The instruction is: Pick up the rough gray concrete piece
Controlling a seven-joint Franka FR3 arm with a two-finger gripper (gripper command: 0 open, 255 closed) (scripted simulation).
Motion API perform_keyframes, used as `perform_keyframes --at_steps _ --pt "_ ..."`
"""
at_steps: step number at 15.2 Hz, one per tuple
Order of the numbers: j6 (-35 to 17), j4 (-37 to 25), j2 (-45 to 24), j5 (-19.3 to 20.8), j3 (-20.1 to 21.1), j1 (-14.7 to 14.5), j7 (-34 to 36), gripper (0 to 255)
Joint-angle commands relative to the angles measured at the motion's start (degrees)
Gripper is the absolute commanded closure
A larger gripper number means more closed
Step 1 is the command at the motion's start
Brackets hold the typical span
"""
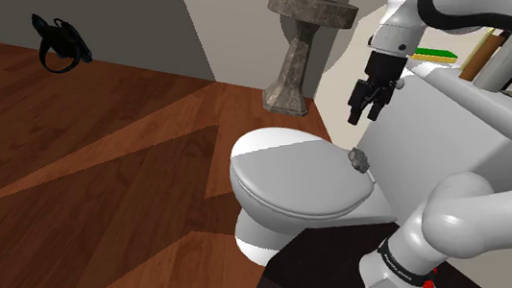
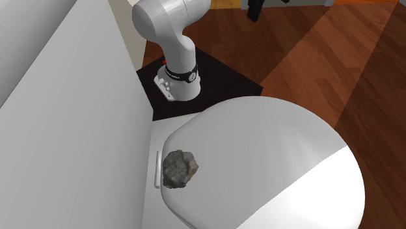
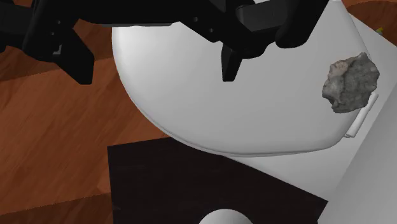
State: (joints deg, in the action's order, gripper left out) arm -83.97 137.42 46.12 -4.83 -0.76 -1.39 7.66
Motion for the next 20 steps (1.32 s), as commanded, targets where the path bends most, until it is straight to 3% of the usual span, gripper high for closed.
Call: perform_keyframes --at_steps 1,11,20 --pt "0.0 0.0 0.0 0.0 0.0 0.0 0.0 0" --pt "-17.5 9.4 -8.6 10.8 4.8 8.4 12.7 0" --pt "-30.6 12.3 -20.8 24.5 7.4 18.6 28.3 0"
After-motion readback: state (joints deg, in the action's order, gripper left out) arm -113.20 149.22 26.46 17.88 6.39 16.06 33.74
